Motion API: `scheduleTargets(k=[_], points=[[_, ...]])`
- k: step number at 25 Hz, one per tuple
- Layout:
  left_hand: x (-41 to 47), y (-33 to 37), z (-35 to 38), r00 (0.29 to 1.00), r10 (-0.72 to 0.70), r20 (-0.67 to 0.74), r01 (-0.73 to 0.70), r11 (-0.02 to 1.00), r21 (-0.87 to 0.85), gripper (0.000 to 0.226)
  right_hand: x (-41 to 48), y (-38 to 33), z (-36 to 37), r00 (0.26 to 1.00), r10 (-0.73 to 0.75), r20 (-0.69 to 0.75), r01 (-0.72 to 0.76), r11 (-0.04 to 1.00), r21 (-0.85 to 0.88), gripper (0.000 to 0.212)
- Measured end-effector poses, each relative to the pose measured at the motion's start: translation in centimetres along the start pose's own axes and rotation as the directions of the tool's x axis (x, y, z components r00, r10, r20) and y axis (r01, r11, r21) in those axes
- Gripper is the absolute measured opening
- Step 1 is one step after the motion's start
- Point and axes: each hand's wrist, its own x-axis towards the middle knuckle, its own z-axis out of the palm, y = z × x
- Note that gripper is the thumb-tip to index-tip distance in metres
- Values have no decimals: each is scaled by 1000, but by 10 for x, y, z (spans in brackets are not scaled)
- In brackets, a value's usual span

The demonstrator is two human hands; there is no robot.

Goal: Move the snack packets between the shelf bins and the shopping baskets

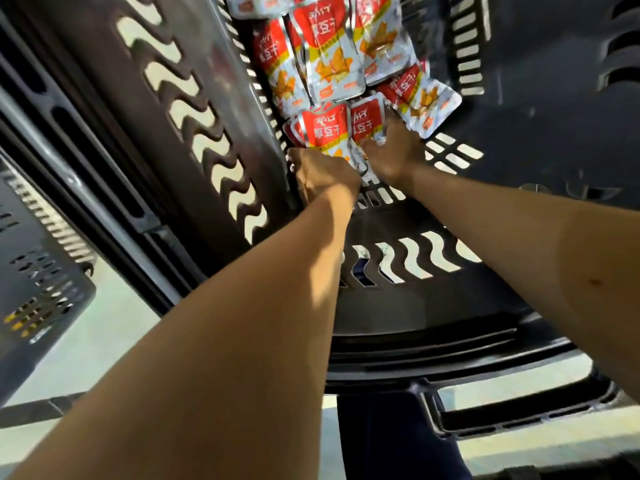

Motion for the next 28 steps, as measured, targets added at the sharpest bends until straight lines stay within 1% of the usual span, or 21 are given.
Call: scheduleTargets(k=[1, 2, 3, 5, 7, 8, 10, 11, 14, 15, 17, 19, 22, 25, 28], points=[[-1, 2, -2, 997, -72, -13, 69, 985, -161, 26, 0, -1, 0, 1000, 10, 3, -10, 1000, 5, 50], [-3, 1, -5, 997, -71, -18, 65, 971, -230, 34, 0, -2, 0, 1000, 28, 11, -28, 999, 26, 52], [-2, 2, -7, 998, -49, -47, 45, 996, -74, 40, -1, -4, 0, 999, 46, 20, -47, 998, 47, 54], [2, 1, -10, 1000, 12, -26, -12, 1000, 20, 43, -2, -5, 3, 998, 64, 22, -66, 995, 80, 56], [3, -2, -9, 998, 56, 0, -56, 998, 15, 46, -2, -6, 4, 998, 67, 21, -69, 992, 104, 56], [2, -1, -7, 998, 66, 14, -66, 998, -6, 52, -1, -5, 4, 998, 63, 24, -65, 991, 116, 56], [1, -2, -5, 997, 70, 23, -69, 997, -35, 66, 0, -5, 6, 998, 52, 27, -55, 990, 131, 63], [1, -3, -3, 998, 63, 26, -62, 997, -54, 67, 0, -5, 7, 998, 51, 24, -54, 989, 135, 67], [-3, -1, 0, 999, 25, 27, -23, 997, -73, 58, 1, -7, 15, 996, 85, -1, -84, 991, 108, 80], [-1, -1, 0, 1000, 8, 27, -6, 998, -70, 56, 0, -9, 16, 994, 113, 0, -112, 990, 83, 80], [2, 0, 1, 999, -6, 33, 8, 998, -59, 54, -1, -12, 19, 985, 172, 3, -171, 981, 86, 70], [5, 0, 1, 999, -14, 50, 17, 998, -56, 52, -1, -12, 18, 981, 192, -7, -190, 975, 117, 60], [8, -1, 1, 999, -5, 32, 7, 999, -32, 49, -2, -10, 14, 984, 175, 1, -174, 974, 145, 63], [10, 1, 2, 1000, 6, 23, -6, 1000, 4, 44, -4, -8, 14, 989, 145, 33, -147, 985, 93, 77], [7, 2, 0, 1000, 4, 4, -4, 999, 52, 41, -5, -8, 13, 991, 128, 40, -131, 988, 80, 79]])
